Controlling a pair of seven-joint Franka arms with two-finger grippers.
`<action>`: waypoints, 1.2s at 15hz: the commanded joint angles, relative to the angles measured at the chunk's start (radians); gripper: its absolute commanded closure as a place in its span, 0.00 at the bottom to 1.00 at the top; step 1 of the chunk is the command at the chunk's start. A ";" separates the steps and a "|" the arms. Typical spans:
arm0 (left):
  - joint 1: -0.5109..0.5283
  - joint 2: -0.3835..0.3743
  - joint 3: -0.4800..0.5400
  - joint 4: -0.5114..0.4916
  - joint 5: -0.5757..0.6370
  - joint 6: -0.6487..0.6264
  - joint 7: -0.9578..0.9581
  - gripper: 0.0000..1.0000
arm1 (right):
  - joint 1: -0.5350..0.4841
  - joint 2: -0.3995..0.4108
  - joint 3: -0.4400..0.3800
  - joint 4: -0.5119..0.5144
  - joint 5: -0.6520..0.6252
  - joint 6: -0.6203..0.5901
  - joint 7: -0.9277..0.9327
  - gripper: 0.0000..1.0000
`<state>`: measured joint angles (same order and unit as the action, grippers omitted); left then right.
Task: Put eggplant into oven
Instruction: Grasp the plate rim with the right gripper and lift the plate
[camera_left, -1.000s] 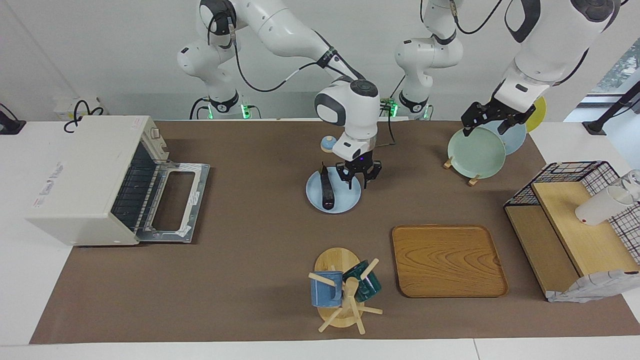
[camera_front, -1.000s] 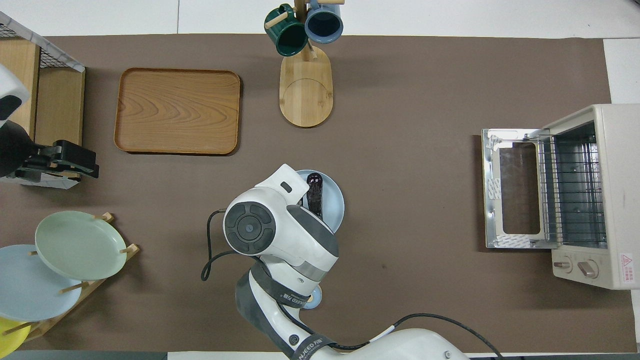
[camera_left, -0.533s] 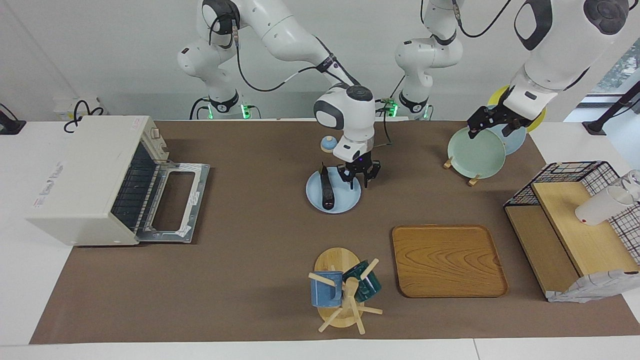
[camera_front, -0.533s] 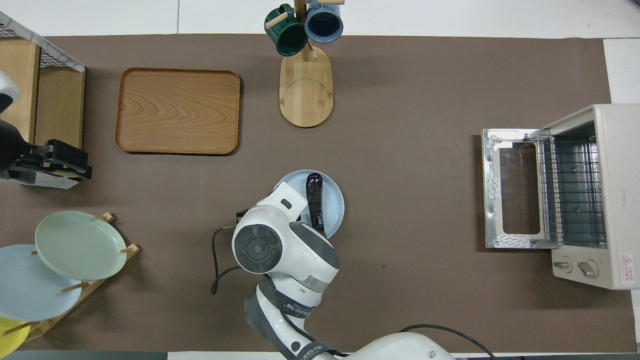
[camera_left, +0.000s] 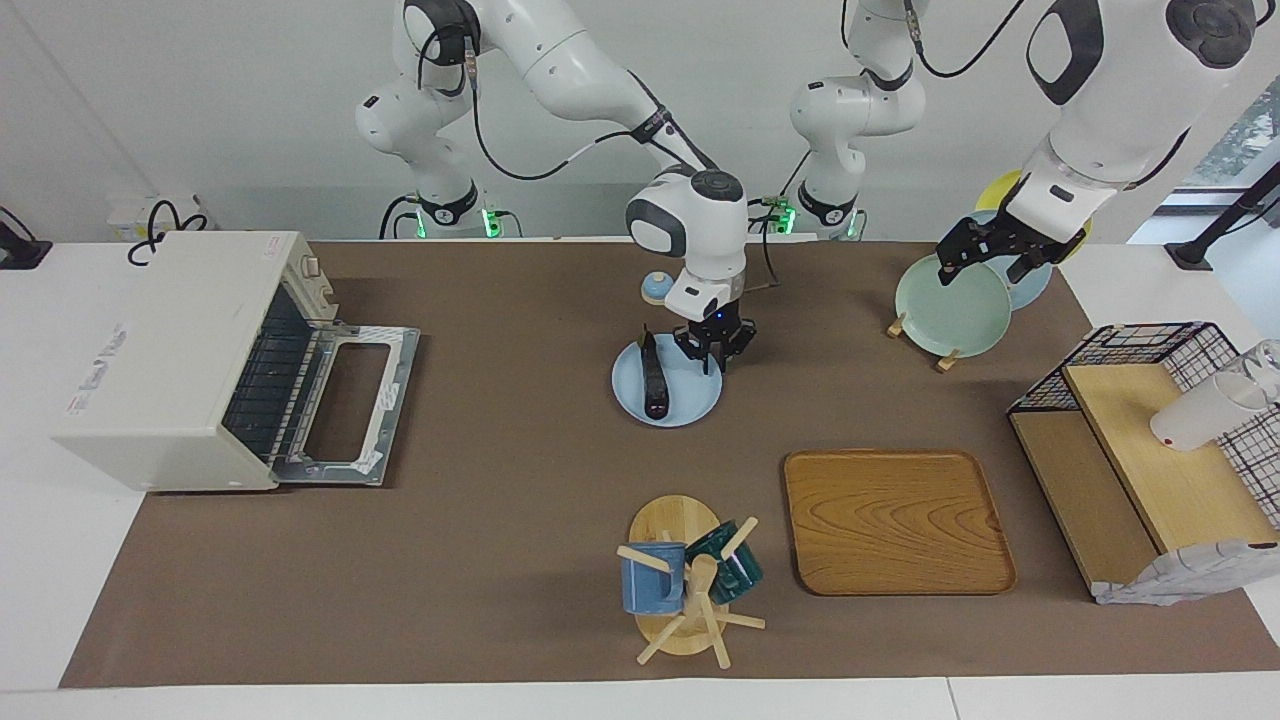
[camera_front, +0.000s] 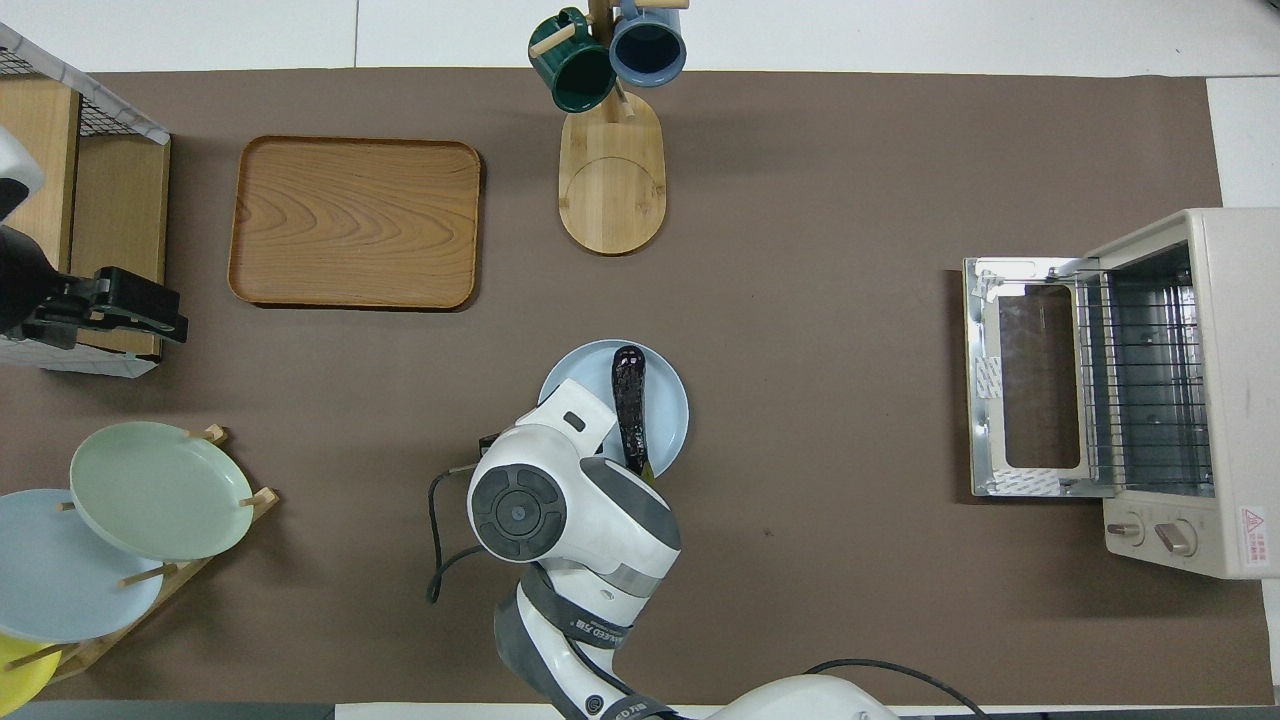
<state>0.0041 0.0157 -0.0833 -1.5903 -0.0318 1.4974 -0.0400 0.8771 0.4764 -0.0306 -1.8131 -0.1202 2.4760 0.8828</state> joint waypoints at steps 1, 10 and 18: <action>0.004 0.003 -0.004 0.003 0.015 0.014 0.017 0.00 | 0.000 -0.032 0.001 -0.048 -0.006 0.032 -0.011 0.79; 0.007 -0.011 -0.004 -0.002 0.013 0.007 0.012 0.00 | -0.024 -0.024 -0.006 0.181 -0.165 -0.348 -0.074 1.00; 0.019 -0.014 -0.001 -0.002 0.012 0.006 0.011 0.00 | -0.323 -0.211 -0.008 0.100 -0.162 -0.516 -0.441 1.00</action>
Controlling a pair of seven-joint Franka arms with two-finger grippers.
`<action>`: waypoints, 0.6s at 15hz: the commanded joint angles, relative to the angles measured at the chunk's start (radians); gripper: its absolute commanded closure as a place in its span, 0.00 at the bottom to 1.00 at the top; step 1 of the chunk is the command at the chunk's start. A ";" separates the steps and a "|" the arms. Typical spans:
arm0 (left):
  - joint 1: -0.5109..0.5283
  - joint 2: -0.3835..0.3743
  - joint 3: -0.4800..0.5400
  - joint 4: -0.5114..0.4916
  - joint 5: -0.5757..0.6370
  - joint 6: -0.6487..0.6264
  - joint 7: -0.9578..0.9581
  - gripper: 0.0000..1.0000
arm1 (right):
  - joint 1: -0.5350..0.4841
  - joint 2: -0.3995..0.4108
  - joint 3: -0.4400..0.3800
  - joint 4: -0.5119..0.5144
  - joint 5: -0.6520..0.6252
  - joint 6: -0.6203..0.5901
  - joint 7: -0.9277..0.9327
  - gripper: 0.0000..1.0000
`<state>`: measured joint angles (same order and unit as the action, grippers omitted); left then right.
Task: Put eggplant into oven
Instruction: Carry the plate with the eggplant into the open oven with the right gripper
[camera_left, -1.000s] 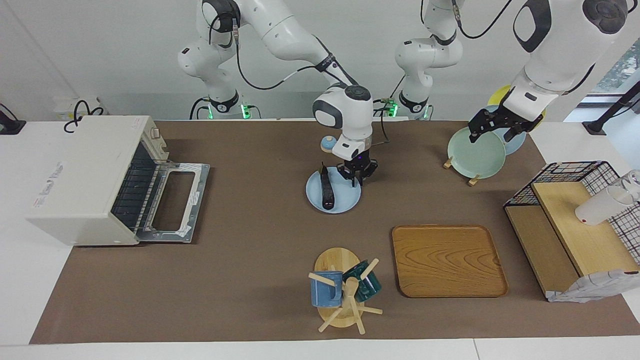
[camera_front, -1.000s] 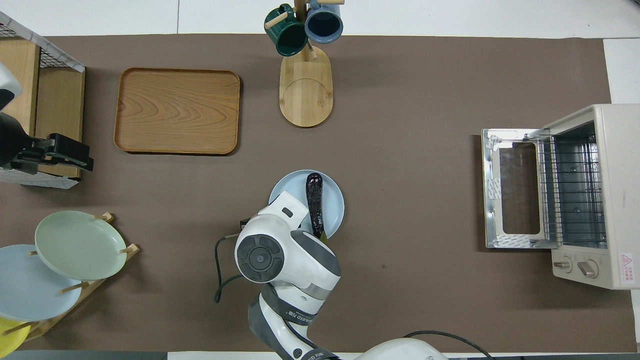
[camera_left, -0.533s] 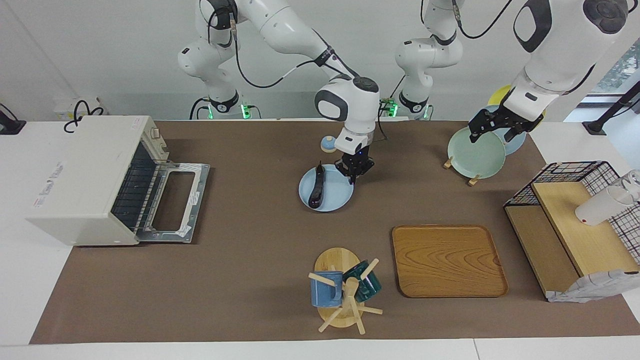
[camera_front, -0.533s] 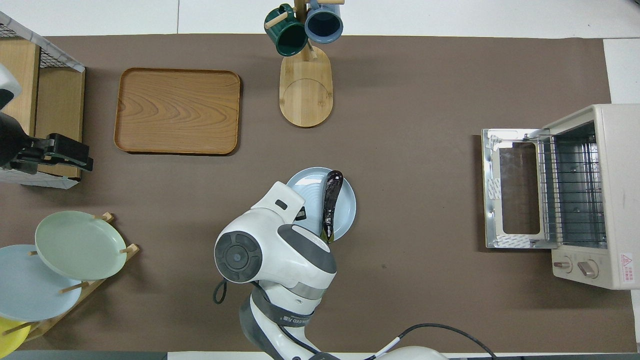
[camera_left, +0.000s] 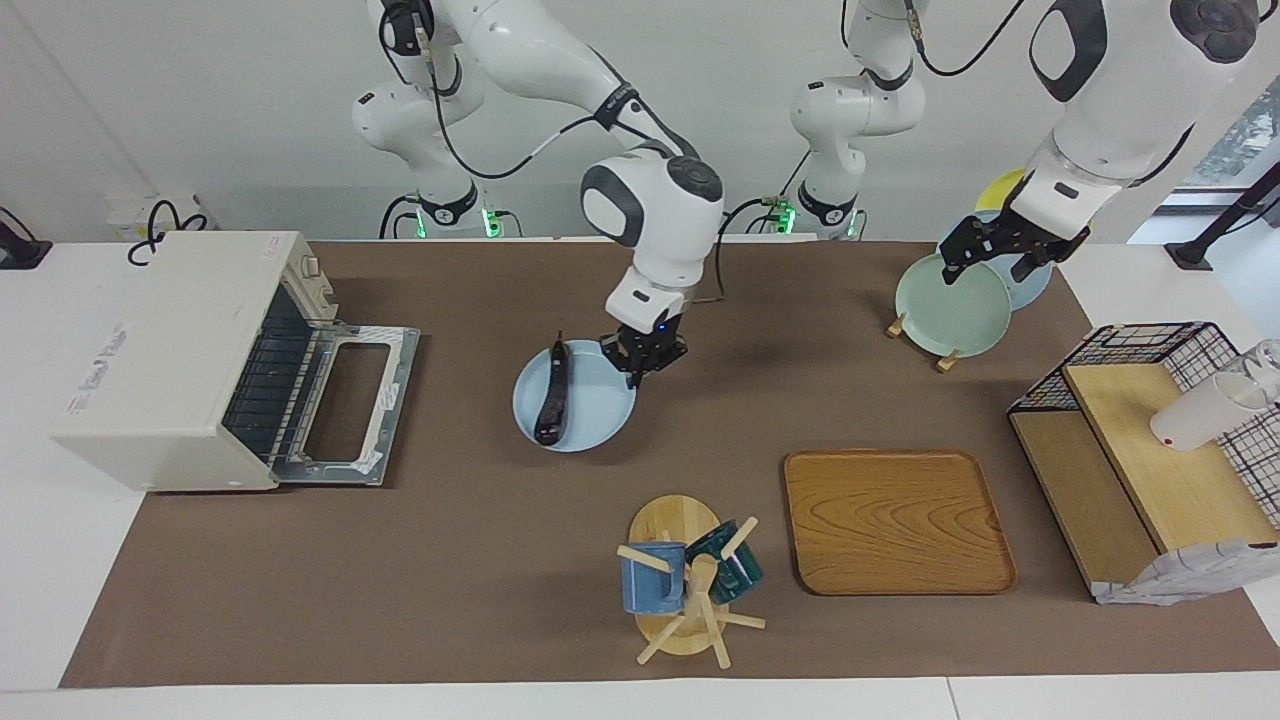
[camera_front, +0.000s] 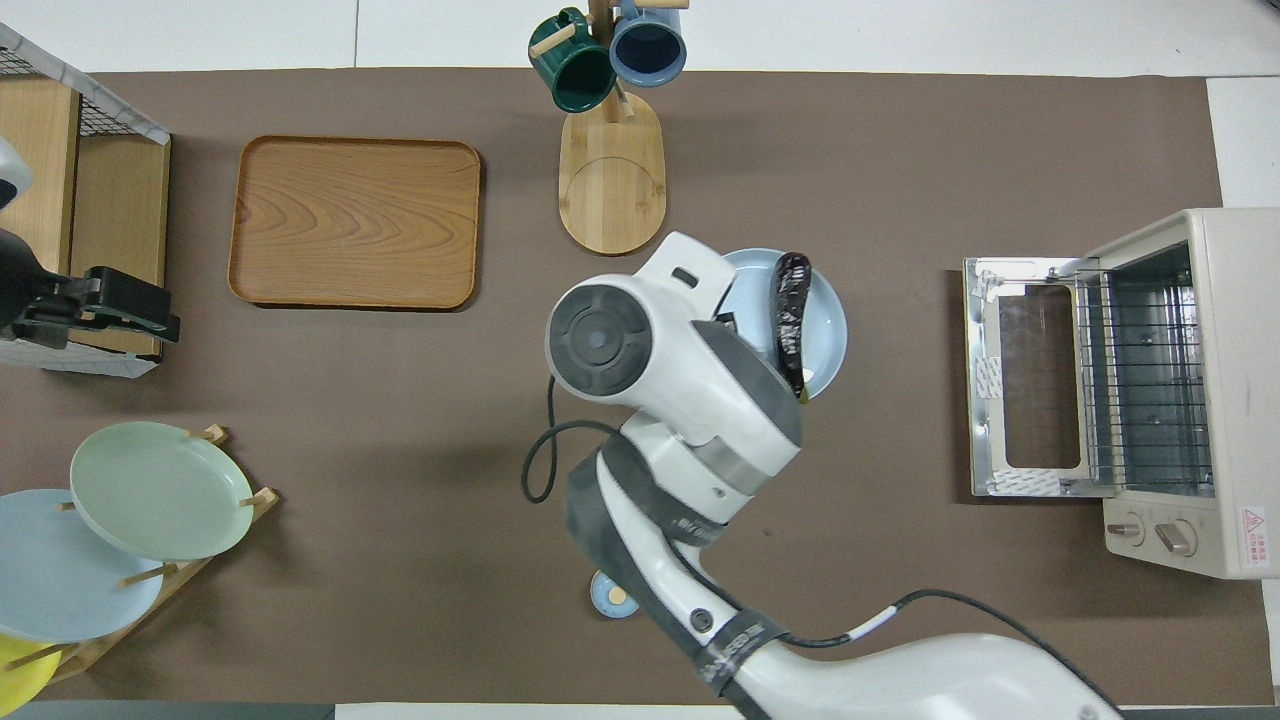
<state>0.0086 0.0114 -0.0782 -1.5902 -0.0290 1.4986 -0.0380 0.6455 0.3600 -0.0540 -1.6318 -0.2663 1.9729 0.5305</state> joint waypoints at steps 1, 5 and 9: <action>0.014 -0.010 -0.006 -0.002 0.011 0.005 0.009 0.00 | -0.128 -0.123 0.016 -0.121 -0.016 -0.016 -0.112 1.00; 0.013 -0.010 -0.006 -0.002 0.011 0.005 0.009 0.00 | -0.280 -0.226 0.014 -0.299 -0.016 0.004 -0.112 1.00; 0.013 -0.010 -0.006 -0.002 0.011 0.005 0.009 0.00 | -0.397 -0.300 0.014 -0.425 -0.017 0.067 -0.153 1.00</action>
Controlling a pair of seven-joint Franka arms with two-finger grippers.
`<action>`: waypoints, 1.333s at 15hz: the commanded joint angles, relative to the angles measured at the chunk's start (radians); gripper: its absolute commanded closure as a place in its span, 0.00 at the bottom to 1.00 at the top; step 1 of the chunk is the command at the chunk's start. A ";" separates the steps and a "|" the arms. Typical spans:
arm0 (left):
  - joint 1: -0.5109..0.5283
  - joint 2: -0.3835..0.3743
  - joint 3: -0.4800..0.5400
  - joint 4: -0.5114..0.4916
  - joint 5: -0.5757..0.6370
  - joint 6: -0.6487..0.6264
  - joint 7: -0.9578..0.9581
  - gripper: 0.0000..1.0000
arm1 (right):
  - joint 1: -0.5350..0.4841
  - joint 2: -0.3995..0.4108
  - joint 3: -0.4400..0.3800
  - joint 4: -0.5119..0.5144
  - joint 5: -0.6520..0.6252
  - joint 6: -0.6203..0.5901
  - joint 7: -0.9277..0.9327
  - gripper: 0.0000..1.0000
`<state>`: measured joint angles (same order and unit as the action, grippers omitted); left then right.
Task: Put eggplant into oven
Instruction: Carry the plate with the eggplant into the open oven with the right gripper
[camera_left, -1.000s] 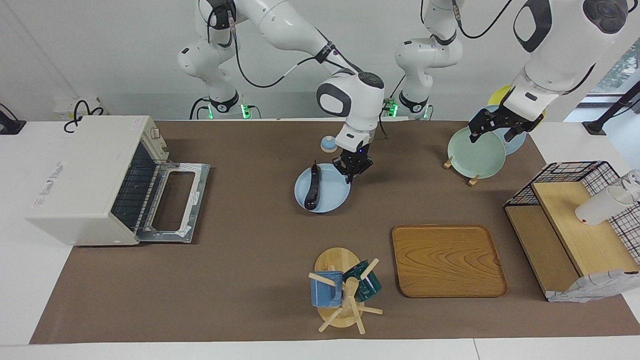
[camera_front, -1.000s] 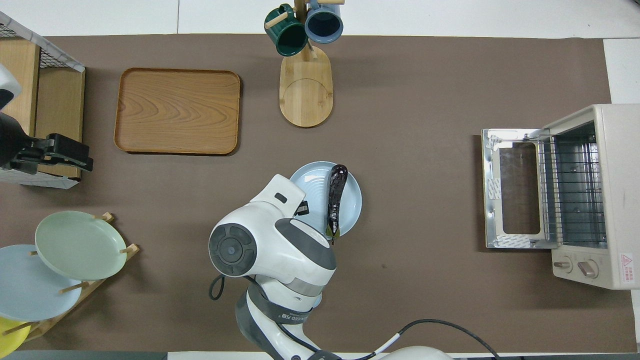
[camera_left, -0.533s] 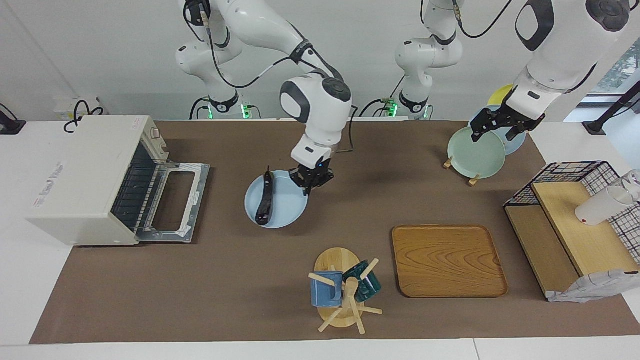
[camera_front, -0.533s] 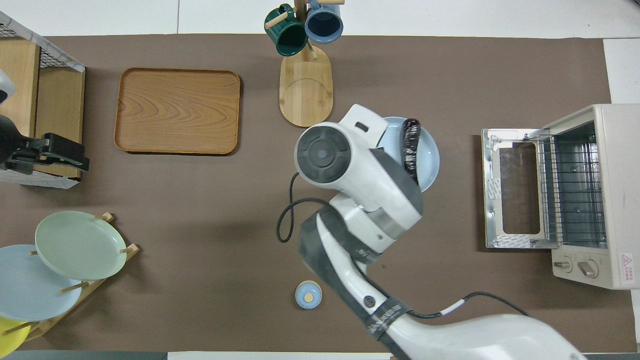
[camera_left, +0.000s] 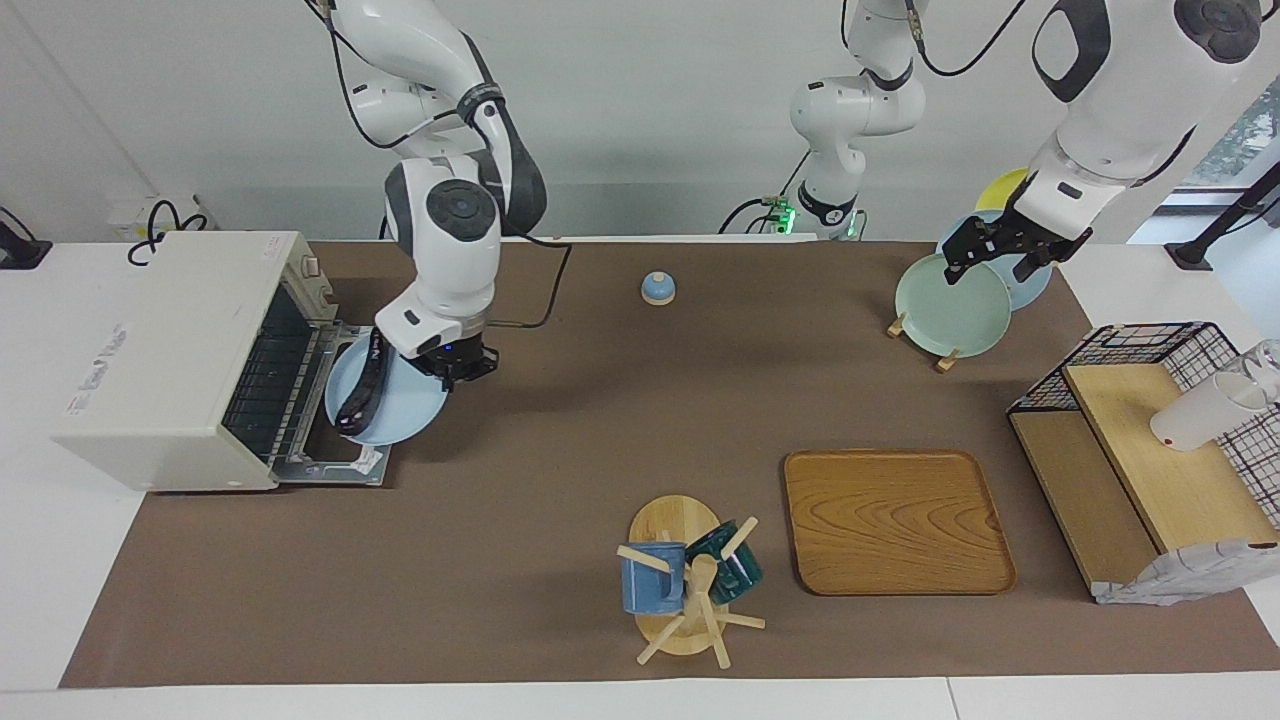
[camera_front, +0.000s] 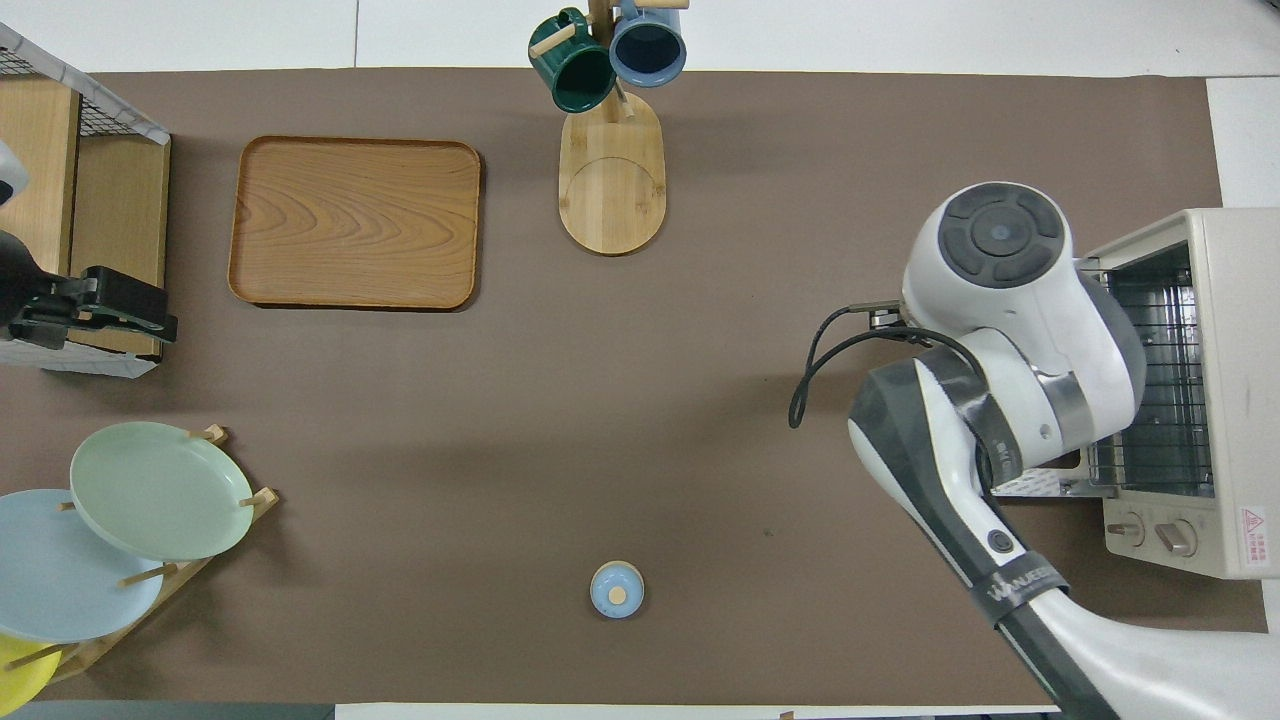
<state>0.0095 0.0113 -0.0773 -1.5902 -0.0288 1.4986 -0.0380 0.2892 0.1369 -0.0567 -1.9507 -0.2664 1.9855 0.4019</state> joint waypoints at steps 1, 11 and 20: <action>0.012 -0.010 -0.007 -0.002 0.009 0.005 0.009 0.00 | -0.054 -0.092 0.015 -0.129 -0.019 0.062 -0.032 1.00; 0.012 -0.010 -0.007 -0.002 0.010 0.005 0.009 0.00 | -0.298 -0.157 0.018 -0.275 -0.014 0.229 -0.209 1.00; 0.012 -0.010 -0.007 -0.002 0.010 0.005 0.009 0.00 | -0.298 -0.149 0.025 -0.243 0.041 0.230 -0.216 0.65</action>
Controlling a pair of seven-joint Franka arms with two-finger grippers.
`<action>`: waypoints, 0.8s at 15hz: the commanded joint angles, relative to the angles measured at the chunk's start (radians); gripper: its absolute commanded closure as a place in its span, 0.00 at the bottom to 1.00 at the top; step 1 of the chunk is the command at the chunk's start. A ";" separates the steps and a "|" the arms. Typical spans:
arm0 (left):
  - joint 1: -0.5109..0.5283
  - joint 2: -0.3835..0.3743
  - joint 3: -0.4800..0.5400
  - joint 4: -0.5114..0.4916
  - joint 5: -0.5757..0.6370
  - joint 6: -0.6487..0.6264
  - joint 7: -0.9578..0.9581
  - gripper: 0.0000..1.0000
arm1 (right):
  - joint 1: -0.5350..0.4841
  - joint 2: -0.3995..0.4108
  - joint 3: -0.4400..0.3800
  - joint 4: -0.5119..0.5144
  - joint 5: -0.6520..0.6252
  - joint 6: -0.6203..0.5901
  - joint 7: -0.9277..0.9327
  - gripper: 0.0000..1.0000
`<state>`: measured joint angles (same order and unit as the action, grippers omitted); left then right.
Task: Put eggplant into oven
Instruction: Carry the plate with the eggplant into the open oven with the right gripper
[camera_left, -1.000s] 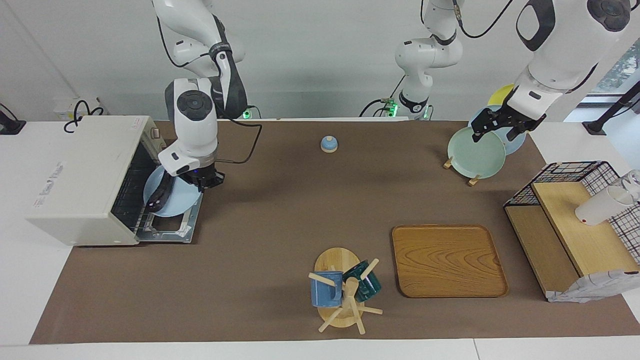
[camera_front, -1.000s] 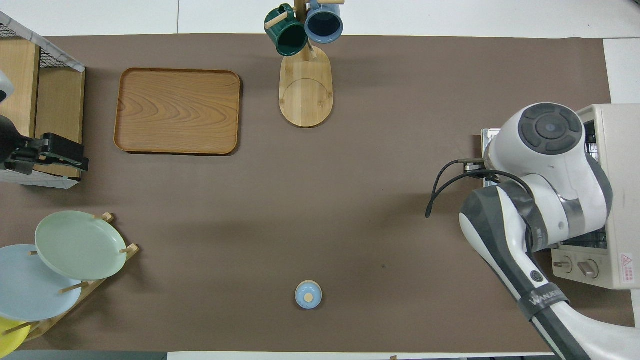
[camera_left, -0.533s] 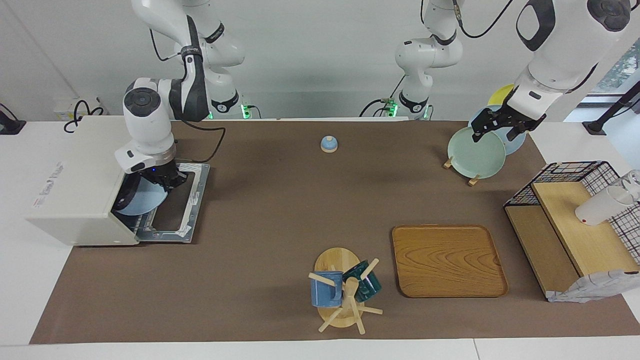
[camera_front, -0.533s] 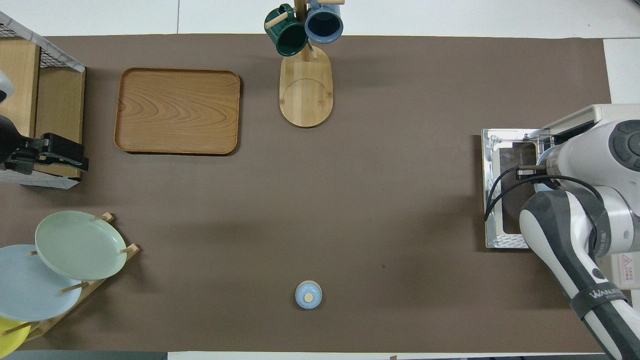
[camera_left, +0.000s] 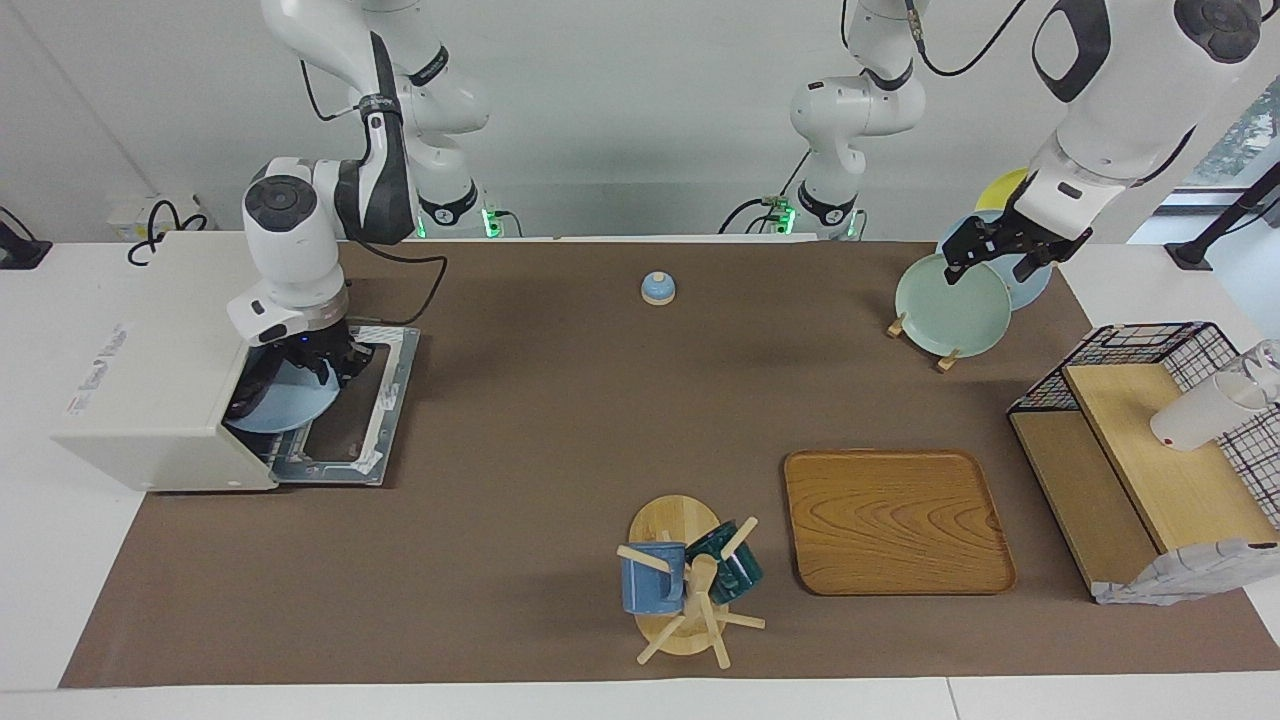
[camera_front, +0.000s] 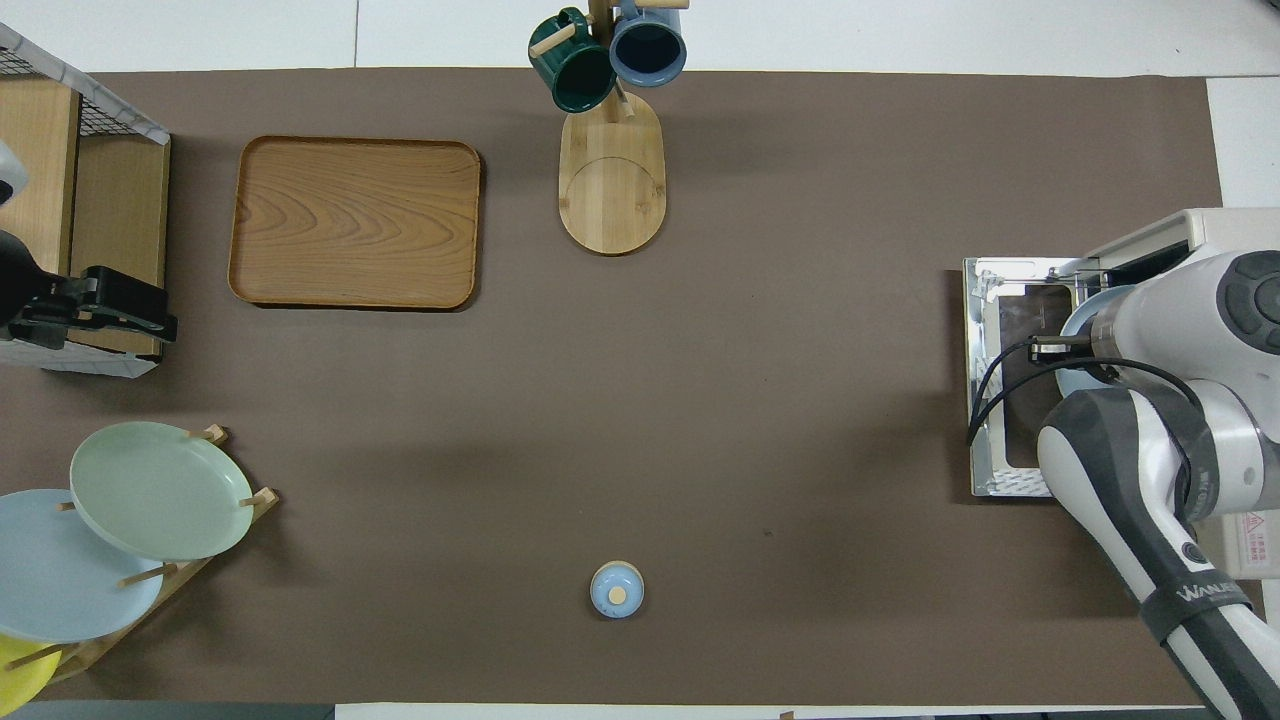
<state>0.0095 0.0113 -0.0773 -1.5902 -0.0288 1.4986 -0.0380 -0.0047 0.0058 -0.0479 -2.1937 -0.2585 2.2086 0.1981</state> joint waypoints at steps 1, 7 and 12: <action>0.012 -0.010 -0.007 -0.002 0.010 0.005 0.009 0.00 | 0.009 -0.013 0.016 0.018 0.063 -0.004 -0.011 0.66; 0.012 -0.010 -0.007 -0.002 0.010 0.005 0.009 0.00 | 0.166 0.052 0.016 0.023 0.186 0.115 0.114 1.00; 0.012 -0.010 -0.007 -0.002 0.009 0.005 0.009 0.00 | 0.181 0.129 0.013 -0.004 0.186 0.166 0.136 1.00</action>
<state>0.0095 0.0113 -0.0773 -1.5902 -0.0288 1.4986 -0.0380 0.1935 0.1019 -0.0336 -2.1880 -0.0935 2.3423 0.3346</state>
